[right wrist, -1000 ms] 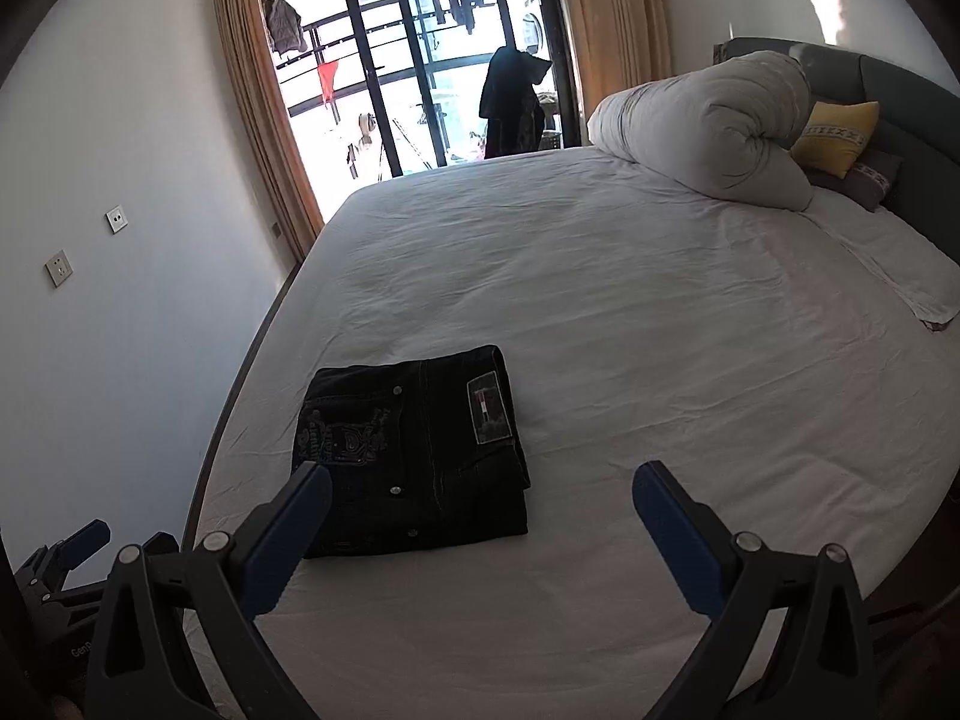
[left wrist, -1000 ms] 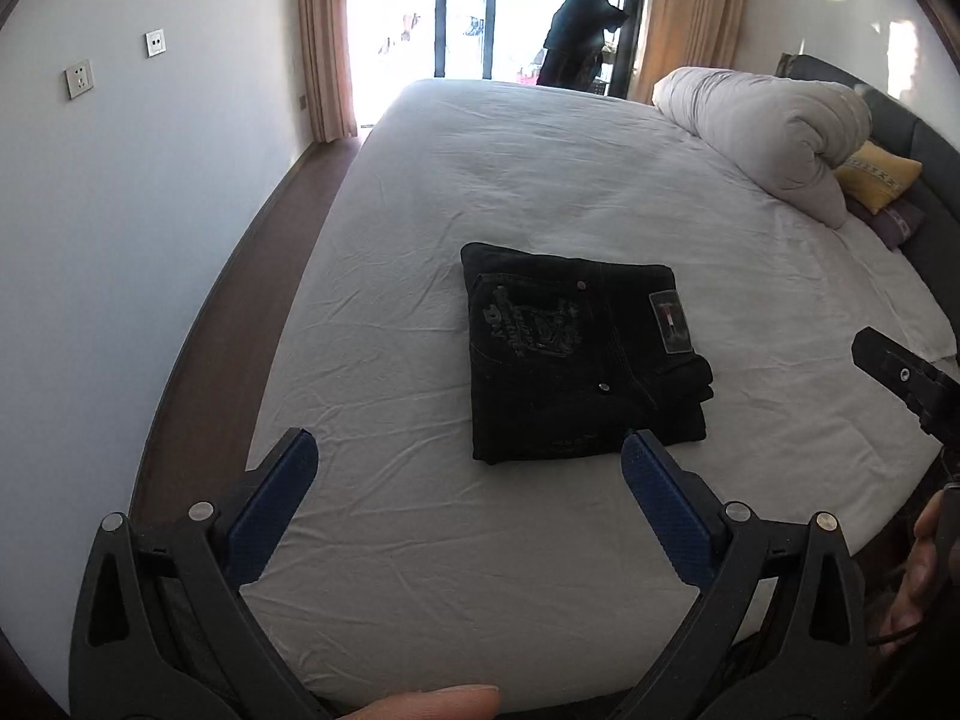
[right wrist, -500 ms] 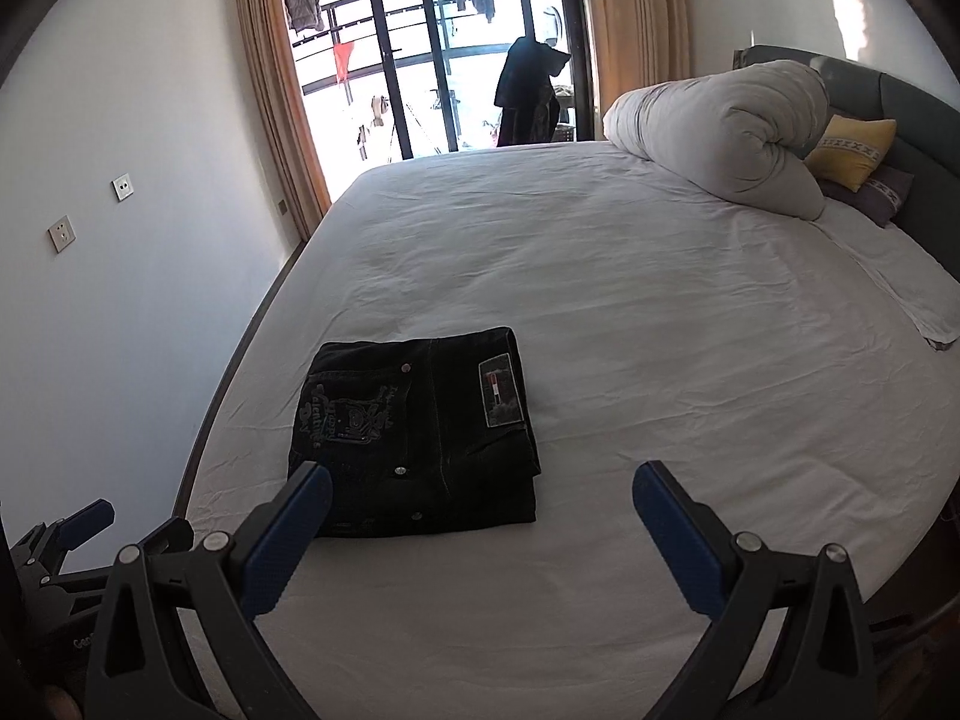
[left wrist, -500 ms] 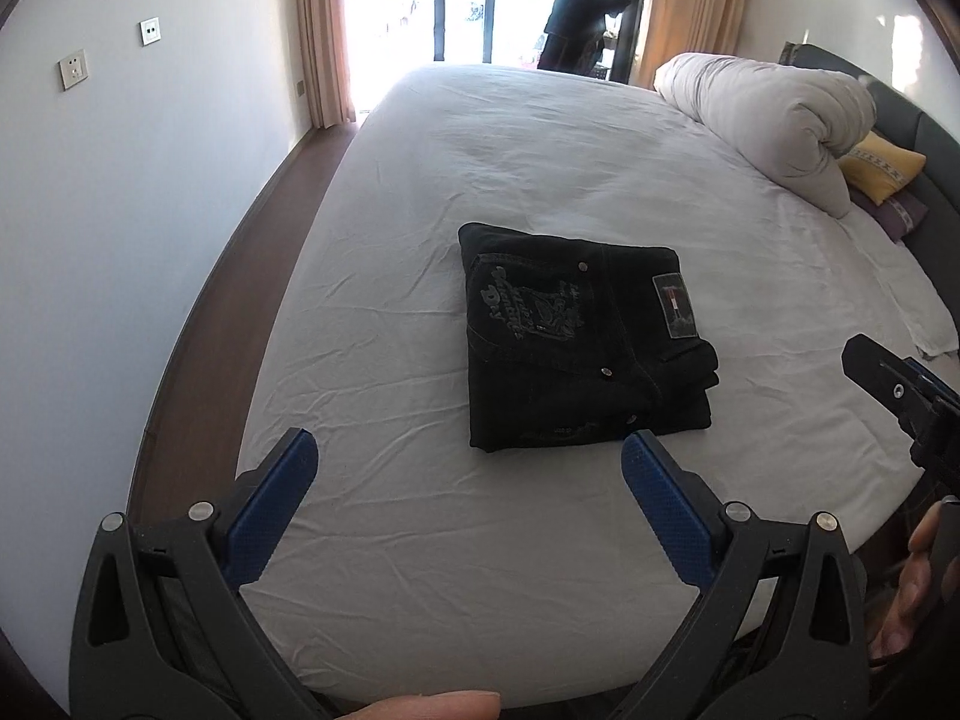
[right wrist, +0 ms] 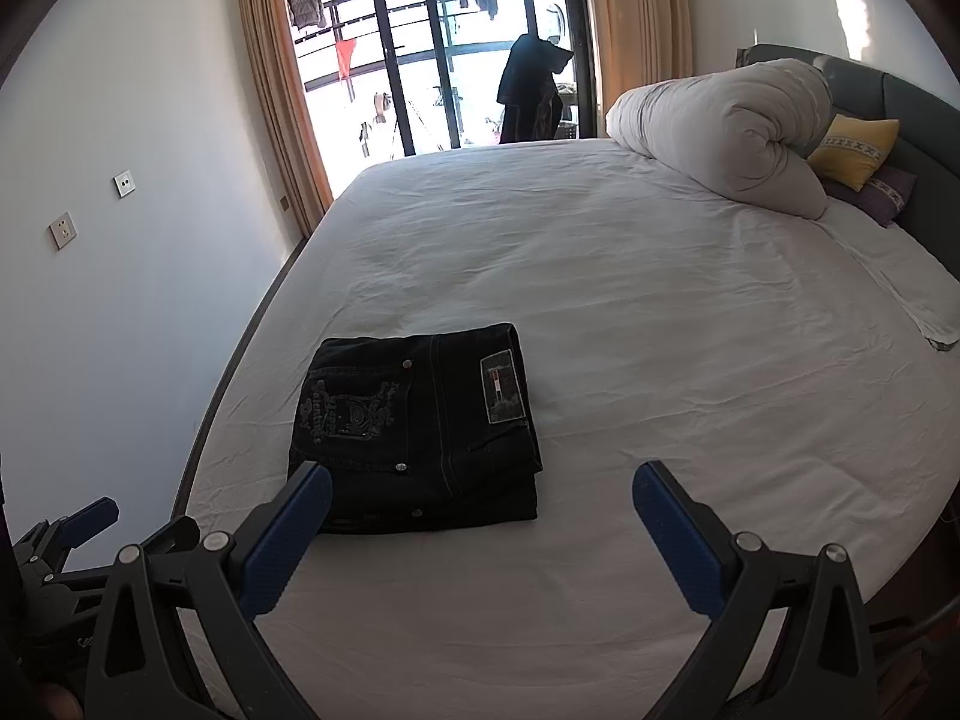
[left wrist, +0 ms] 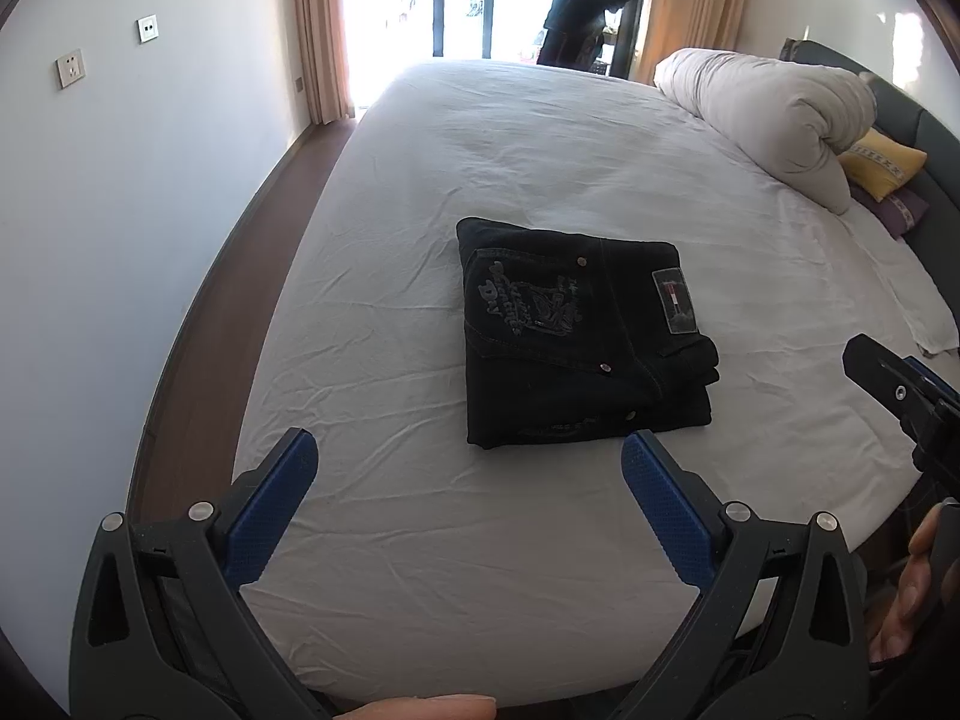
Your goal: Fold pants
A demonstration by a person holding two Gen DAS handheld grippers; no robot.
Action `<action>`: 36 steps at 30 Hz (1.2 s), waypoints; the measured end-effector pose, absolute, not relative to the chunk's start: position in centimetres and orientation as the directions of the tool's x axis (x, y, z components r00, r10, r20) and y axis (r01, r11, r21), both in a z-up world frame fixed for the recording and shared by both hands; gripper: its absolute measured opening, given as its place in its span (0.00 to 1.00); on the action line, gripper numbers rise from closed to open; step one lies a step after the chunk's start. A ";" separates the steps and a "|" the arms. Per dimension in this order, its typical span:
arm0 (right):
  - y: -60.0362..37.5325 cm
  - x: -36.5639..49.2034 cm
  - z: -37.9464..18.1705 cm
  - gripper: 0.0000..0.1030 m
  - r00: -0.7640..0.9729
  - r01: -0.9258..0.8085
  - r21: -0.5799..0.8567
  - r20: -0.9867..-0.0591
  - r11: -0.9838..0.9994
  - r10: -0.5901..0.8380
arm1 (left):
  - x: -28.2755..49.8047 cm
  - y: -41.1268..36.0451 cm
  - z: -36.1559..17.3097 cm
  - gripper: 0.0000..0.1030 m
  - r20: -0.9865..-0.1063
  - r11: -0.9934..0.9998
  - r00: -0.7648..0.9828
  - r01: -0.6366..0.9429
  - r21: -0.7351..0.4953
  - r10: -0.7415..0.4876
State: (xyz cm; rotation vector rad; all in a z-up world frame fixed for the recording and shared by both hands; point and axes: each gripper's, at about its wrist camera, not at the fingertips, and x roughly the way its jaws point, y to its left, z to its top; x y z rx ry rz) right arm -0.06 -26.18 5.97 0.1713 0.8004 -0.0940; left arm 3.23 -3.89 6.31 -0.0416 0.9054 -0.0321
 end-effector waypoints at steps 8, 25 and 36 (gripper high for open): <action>-26.1 -0.1 6.0 1.00 0.693 0.149 0.117 -0.721 0.982 -0.019 | 3.4 -4.1 6.2 1.00 -0.785 0.999 0.618 0.019 -0.050 -0.051; -26.0 -0.2 6.1 1.00 0.690 0.148 0.117 -0.723 0.982 -0.018 | 3.4 -4.3 6.1 1.00 -0.785 0.999 0.618 0.021 -0.045 -0.048; -26.1 -0.3 6.1 1.00 0.689 0.148 0.117 -0.724 0.982 -0.018 | 3.3 -4.3 6.1 1.00 -0.785 0.999 0.617 0.020 -0.046 -0.048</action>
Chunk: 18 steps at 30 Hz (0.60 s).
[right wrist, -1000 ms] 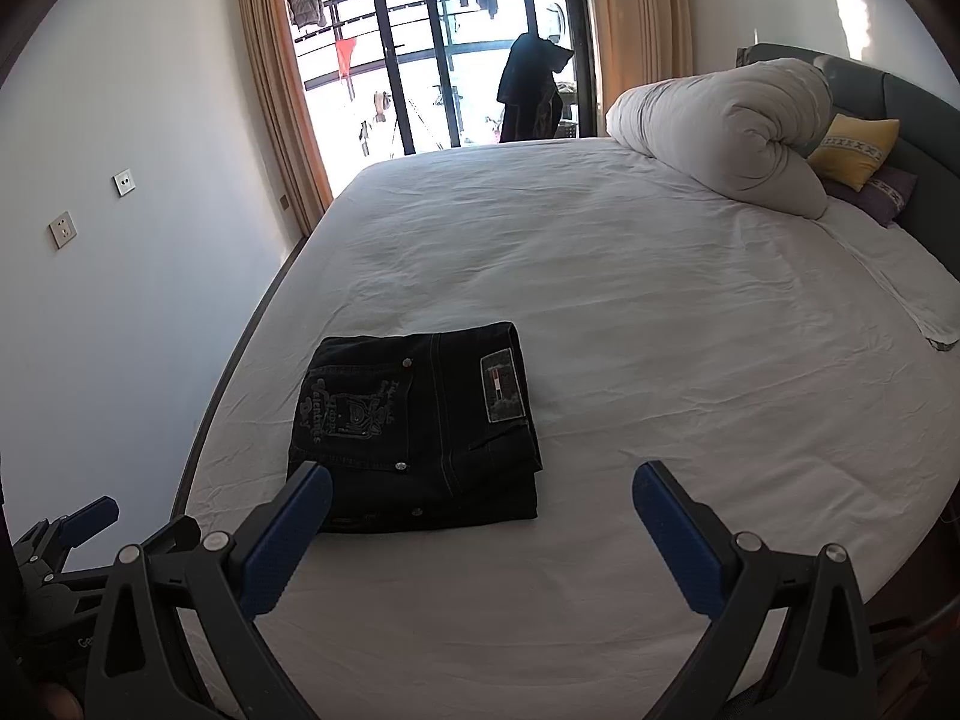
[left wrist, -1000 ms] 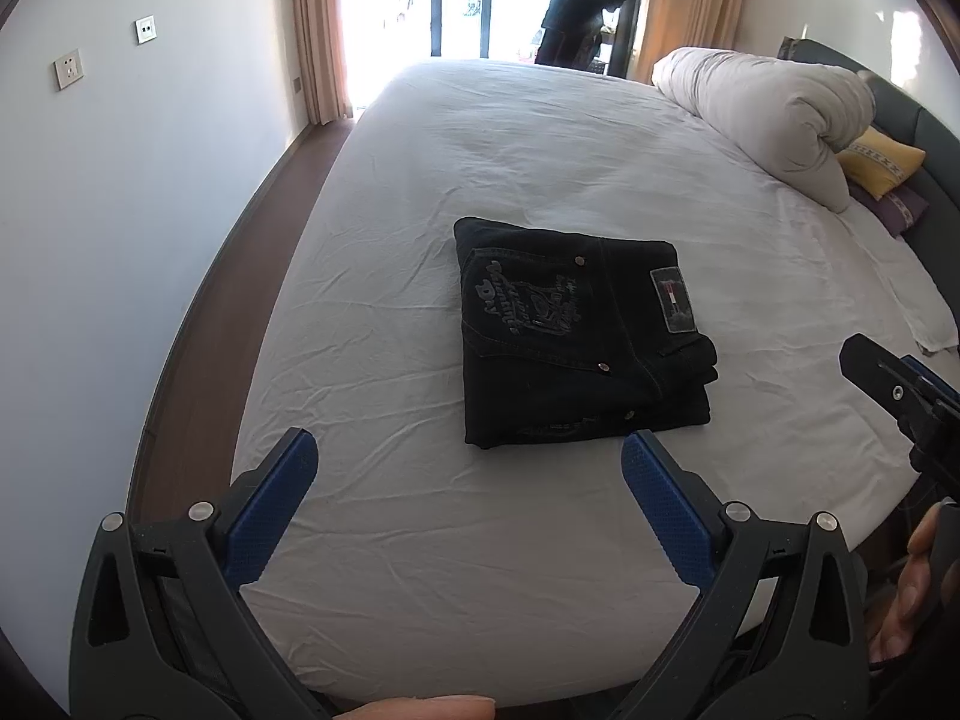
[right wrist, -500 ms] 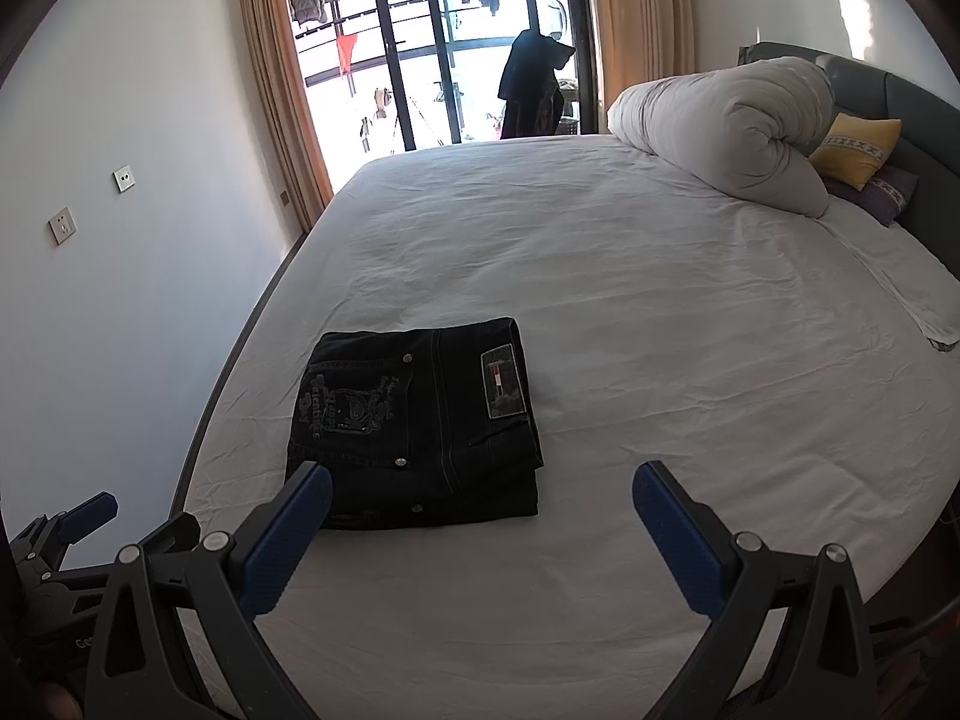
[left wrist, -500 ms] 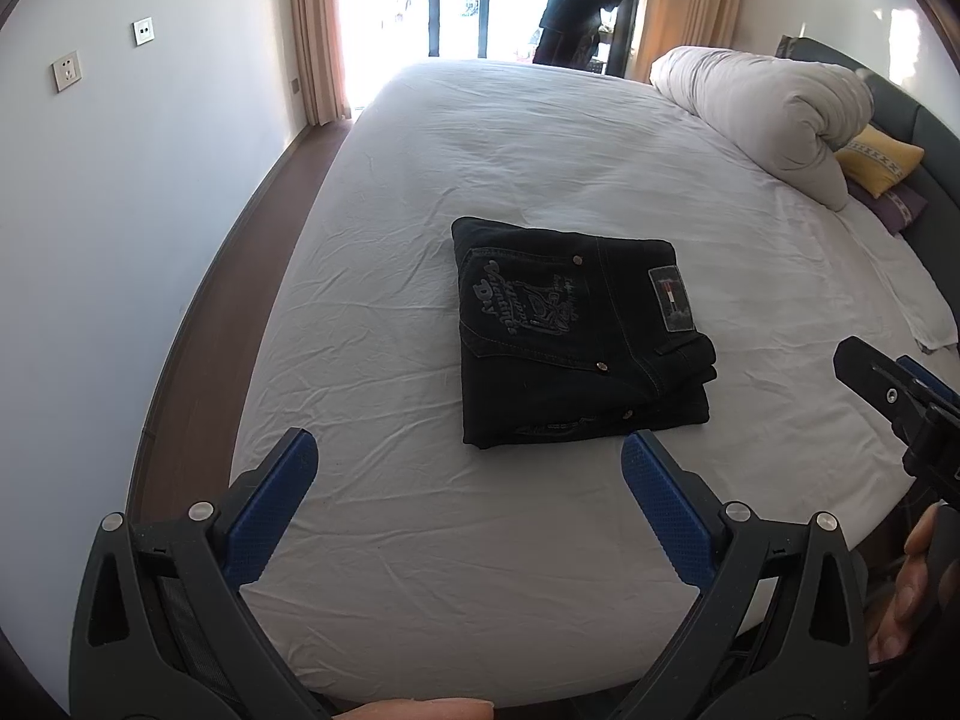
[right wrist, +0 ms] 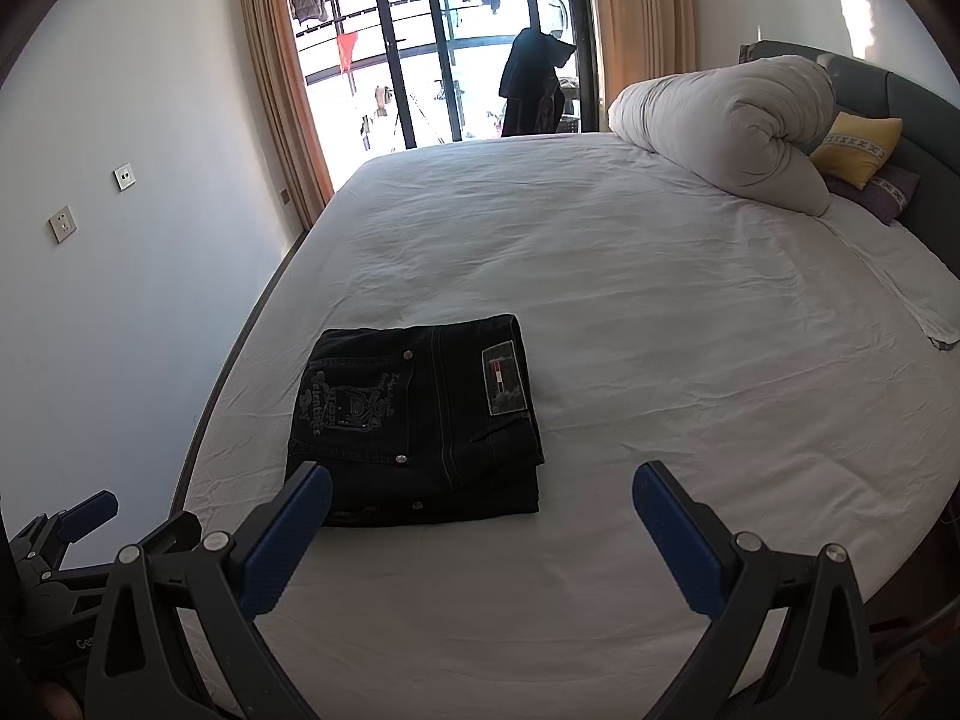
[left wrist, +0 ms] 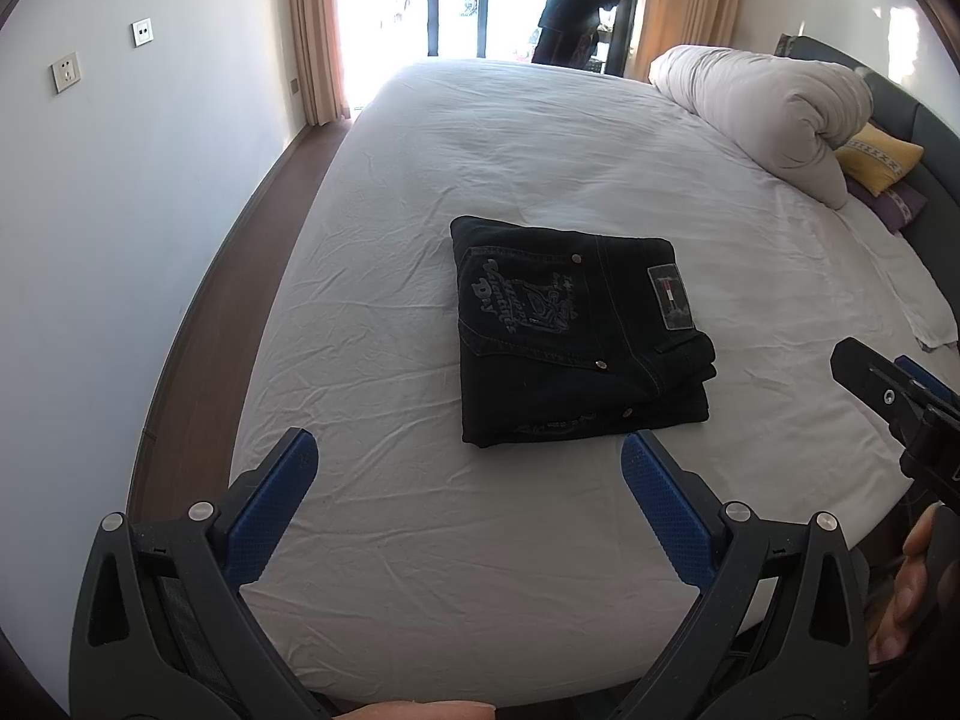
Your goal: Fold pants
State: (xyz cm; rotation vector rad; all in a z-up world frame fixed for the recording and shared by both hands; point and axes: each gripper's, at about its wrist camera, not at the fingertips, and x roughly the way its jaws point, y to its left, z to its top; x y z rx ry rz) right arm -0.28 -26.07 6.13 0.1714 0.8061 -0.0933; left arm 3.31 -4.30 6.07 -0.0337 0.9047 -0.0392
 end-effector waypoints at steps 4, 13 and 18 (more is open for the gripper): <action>-26.1 -0.3 6.2 1.00 0.689 0.147 0.116 -0.724 0.982 -0.018 | 3.3 -4.3 6.1 1.00 -0.786 0.999 0.617 0.020 -0.046 -0.048; -26.1 -0.3 6.2 1.00 0.687 0.147 0.117 -0.726 0.982 -0.016 | 3.2 -4.4 6.0 1.00 -0.786 0.999 0.616 0.021 -0.046 -0.049; -26.1 -0.4 6.3 1.00 0.687 0.147 0.117 -0.727 0.982 -0.016 | 3.2 -4.5 5.9 1.00 -0.787 0.999 0.615 0.024 -0.046 -0.050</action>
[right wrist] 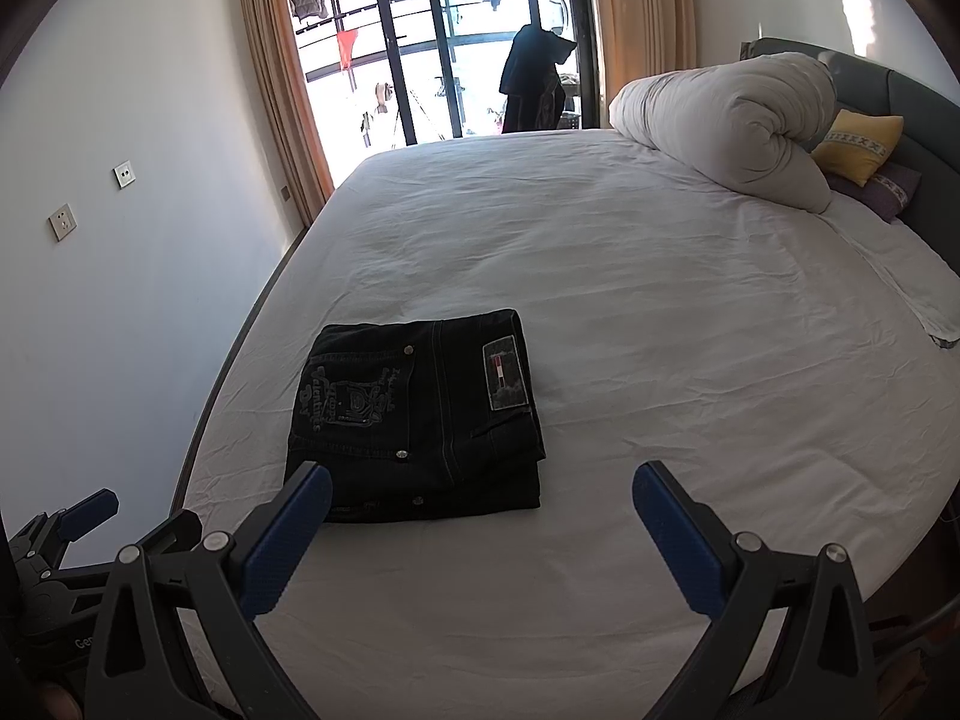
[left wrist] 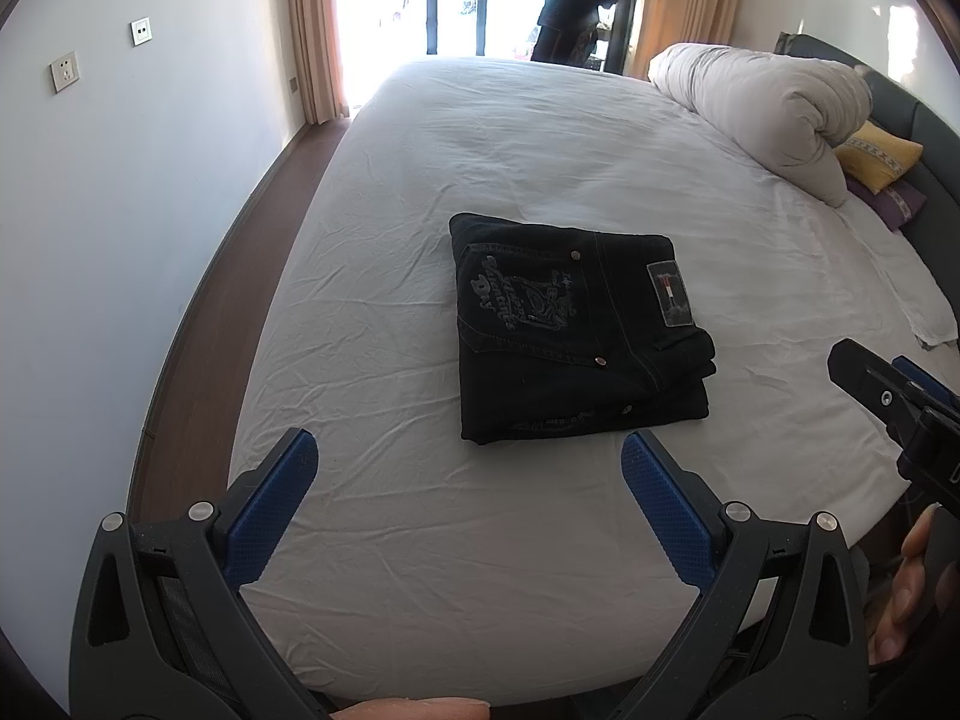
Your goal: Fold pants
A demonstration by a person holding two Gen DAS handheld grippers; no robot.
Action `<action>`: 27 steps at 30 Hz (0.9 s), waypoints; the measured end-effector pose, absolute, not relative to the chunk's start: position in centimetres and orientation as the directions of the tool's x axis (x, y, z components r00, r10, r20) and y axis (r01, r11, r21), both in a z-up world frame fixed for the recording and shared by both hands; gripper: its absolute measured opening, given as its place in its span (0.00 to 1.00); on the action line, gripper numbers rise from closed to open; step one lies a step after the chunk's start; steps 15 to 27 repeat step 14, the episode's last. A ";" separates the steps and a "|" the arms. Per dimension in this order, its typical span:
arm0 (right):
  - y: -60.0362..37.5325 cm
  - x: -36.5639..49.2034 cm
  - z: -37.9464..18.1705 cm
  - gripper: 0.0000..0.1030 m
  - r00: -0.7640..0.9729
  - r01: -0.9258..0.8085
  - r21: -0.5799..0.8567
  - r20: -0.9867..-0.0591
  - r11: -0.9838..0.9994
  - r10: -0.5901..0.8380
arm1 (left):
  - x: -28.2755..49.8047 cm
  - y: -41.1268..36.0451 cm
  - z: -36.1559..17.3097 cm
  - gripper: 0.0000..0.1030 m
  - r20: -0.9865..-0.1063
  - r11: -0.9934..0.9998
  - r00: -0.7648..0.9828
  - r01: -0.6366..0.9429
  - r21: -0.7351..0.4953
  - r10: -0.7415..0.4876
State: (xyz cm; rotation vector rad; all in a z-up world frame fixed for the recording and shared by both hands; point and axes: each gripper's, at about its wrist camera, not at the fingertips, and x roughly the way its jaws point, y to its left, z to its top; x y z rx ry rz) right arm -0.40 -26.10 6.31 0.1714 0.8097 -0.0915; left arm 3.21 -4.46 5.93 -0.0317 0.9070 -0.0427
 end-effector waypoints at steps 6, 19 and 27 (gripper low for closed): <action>-26.0 -0.6 6.3 1.00 0.685 0.146 0.118 -0.728 0.982 -0.014 | 3.2 -4.6 5.7 1.00 -0.789 0.999 0.612 0.031 -0.043 -0.053; -26.0 -0.9 6.3 1.00 0.683 0.146 0.120 -0.731 0.982 -0.013 | 3.2 -4.6 5.8 1.00 -0.780 0.998 0.623 0.044 -0.037 -0.056; -26.0 -0.9 6.3 1.00 0.683 0.146 0.120 -0.731 0.982 -0.013 | 3.2 -4.6 5.8 1.00 -0.780 0.998 0.623 0.044 -0.037 -0.056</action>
